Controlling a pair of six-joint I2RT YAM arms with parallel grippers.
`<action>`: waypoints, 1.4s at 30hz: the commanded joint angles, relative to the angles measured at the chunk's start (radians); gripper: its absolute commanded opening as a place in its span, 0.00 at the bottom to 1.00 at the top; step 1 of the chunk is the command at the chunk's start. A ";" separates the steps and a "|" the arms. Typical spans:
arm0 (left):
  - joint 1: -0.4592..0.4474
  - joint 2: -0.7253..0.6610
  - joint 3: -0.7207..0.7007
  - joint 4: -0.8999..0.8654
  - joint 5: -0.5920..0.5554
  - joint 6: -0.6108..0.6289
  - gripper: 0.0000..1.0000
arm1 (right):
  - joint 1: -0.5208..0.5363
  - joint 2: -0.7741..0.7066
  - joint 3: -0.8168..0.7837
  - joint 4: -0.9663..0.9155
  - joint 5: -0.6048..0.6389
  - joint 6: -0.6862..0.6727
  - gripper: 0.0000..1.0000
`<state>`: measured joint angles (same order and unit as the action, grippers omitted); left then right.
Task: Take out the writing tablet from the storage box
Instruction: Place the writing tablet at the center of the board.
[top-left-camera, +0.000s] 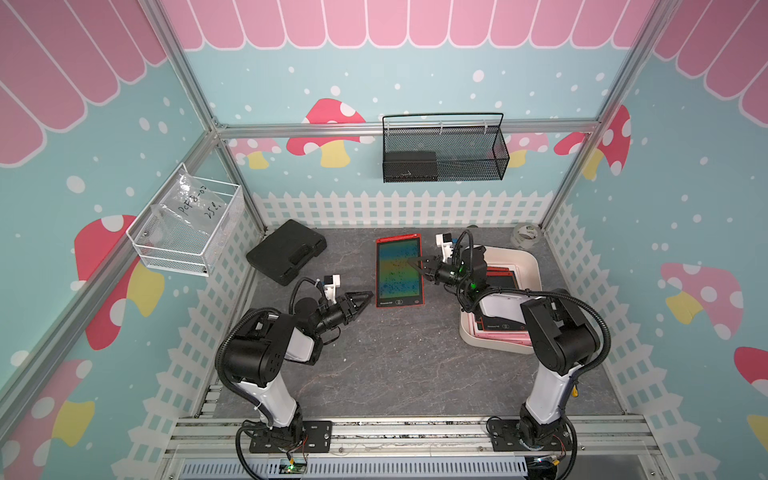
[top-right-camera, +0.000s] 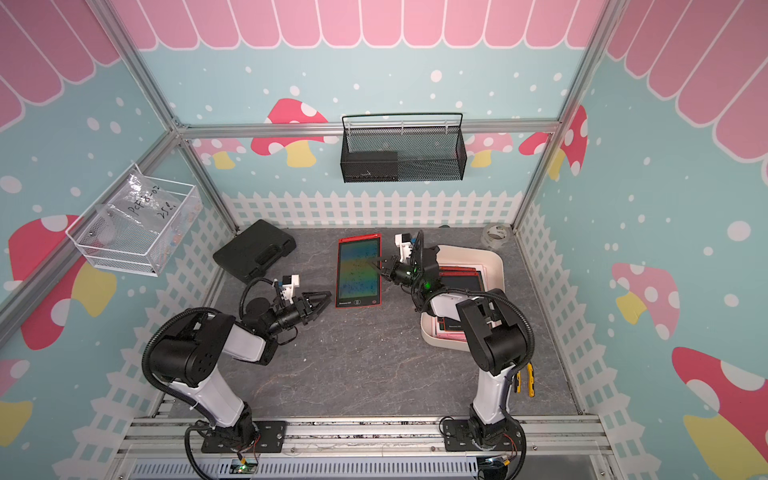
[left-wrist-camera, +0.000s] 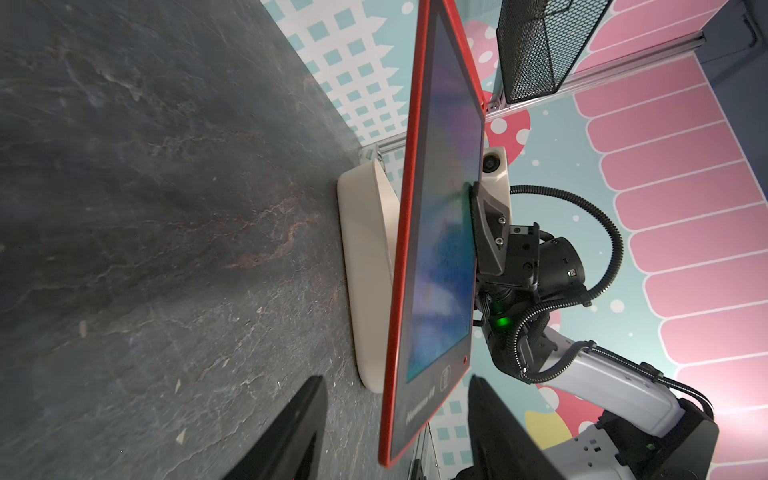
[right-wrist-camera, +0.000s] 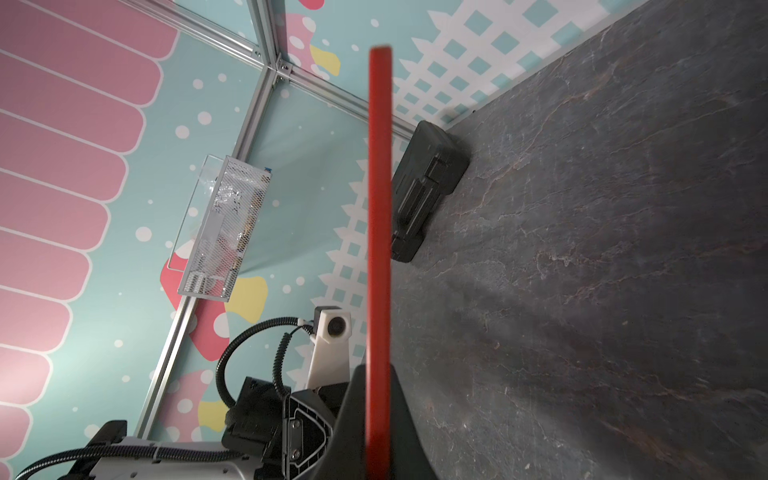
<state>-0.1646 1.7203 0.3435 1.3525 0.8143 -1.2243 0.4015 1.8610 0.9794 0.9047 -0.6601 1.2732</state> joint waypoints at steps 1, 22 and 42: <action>-0.022 -0.060 -0.027 0.066 -0.070 -0.034 0.59 | 0.013 0.026 0.005 0.193 0.072 0.096 0.00; -0.141 -0.029 -0.004 0.065 -0.242 0.014 0.58 | 0.082 0.099 -0.029 0.350 0.173 0.206 0.00; -0.145 -0.012 0.063 0.065 -0.256 0.009 0.36 | 0.117 0.156 -0.011 0.401 0.181 0.242 0.00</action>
<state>-0.3042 1.6886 0.3809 1.3746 0.5632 -1.2152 0.5056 1.9896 0.9520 1.2469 -0.4835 1.4975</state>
